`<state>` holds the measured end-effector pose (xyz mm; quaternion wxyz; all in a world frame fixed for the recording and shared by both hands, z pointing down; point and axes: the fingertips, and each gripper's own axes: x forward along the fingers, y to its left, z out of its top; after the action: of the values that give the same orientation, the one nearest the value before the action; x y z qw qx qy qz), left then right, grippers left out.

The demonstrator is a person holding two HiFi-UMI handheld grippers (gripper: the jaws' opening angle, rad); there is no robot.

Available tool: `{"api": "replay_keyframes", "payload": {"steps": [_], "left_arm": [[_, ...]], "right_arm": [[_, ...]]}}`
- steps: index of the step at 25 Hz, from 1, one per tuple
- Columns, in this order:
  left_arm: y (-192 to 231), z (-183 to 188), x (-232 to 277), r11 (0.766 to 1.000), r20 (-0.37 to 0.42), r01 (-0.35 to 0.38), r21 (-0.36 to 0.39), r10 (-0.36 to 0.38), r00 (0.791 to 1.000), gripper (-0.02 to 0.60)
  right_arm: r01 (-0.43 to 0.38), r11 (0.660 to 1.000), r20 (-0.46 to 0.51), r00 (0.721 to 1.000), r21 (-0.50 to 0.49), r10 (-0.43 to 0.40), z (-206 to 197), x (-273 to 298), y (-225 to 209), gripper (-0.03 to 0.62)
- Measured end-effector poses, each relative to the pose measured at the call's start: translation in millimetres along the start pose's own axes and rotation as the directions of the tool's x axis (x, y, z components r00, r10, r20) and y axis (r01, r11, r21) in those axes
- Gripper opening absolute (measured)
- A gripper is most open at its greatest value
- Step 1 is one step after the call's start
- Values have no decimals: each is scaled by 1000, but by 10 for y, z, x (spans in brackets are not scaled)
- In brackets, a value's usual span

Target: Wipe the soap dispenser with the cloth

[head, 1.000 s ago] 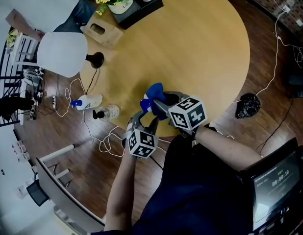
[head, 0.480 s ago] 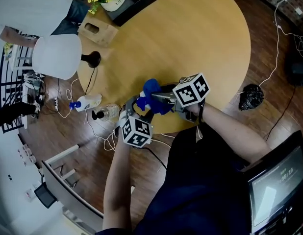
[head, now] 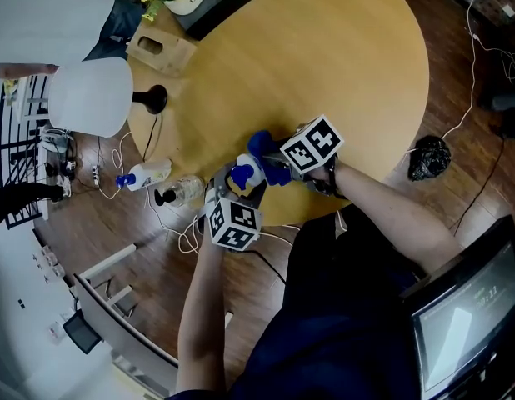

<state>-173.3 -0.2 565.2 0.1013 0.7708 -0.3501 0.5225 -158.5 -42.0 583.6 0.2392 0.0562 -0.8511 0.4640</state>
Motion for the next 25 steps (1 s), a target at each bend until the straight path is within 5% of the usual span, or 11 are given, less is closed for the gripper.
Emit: {"api": "replay_keyframes", "payload": {"steps": [10,15,19,25], "left_arm": [[-8,-3,54,1000,-3,13,-16,-13,1000,313],[-29,14,87,1000,-20,11,12,-10,1000,313],[-62,27,125,1000,-33,12,26,-11,999,318],[-45,-33,143,998,-25,4,-58,-6,1000,319]], "right_arm": [[122,991,-111,986,-51,-127,-132,90,-211,101],[302,939,-222,916,-163,-333,-215,76,-300,101],[358,892,-248,870,-278,-426,-124,87,-221,101],[317,945,-178,928,-83,-327,-191,63,-223,103]]}}
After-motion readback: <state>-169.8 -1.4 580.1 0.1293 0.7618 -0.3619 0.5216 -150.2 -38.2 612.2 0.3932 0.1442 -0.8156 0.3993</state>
